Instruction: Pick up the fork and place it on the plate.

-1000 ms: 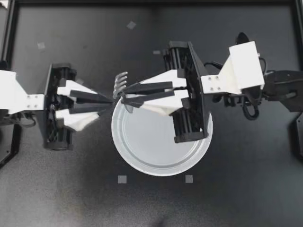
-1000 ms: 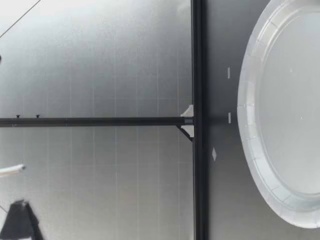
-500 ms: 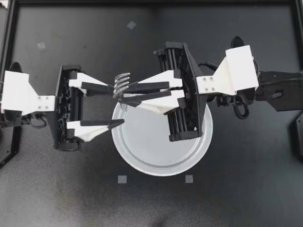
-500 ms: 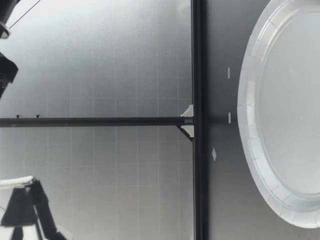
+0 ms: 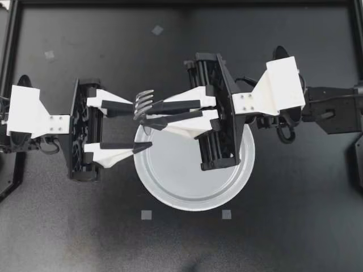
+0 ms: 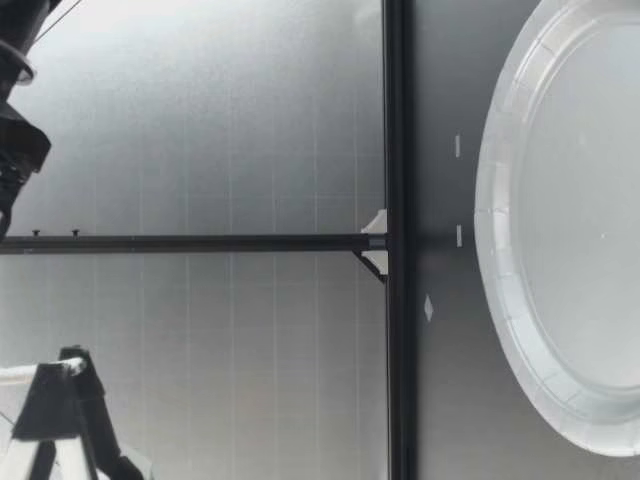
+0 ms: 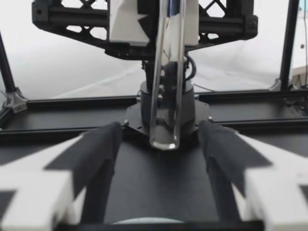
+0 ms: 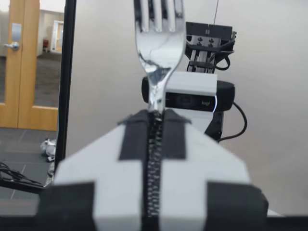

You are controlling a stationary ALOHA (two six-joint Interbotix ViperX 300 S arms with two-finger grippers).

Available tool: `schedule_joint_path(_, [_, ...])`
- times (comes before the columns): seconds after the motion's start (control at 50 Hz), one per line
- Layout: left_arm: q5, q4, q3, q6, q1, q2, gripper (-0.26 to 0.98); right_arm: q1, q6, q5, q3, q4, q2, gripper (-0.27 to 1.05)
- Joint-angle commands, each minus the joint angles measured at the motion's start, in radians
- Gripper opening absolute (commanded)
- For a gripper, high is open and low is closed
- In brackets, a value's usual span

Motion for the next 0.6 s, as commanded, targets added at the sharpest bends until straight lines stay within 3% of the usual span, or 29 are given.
schedule_joint_path(0.0, [-0.011, 0.002, -0.021, 0.000, -0.002, -0.008, 0.48, -0.006, 0.000, -0.011, -0.021, 0.003, -0.011, -0.03])
schedule_joint_path(0.32, [0.003, 0.002, -0.020, 0.002, 0.000, -0.006, 0.04, -0.006, 0.005, -0.008, -0.021, 0.006, -0.009, -0.03])
schedule_joint_path(0.48, [0.015, 0.002, -0.025, 0.000, -0.002, -0.006, 0.01, -0.006, 0.011, 0.015, -0.020, 0.034, -0.003, -0.01])
schedule_joint_path(0.58, [0.015, 0.002, -0.023, -0.002, -0.002, -0.008, 0.01, -0.006, 0.008, 0.014, -0.012, 0.032, -0.009, 0.09])
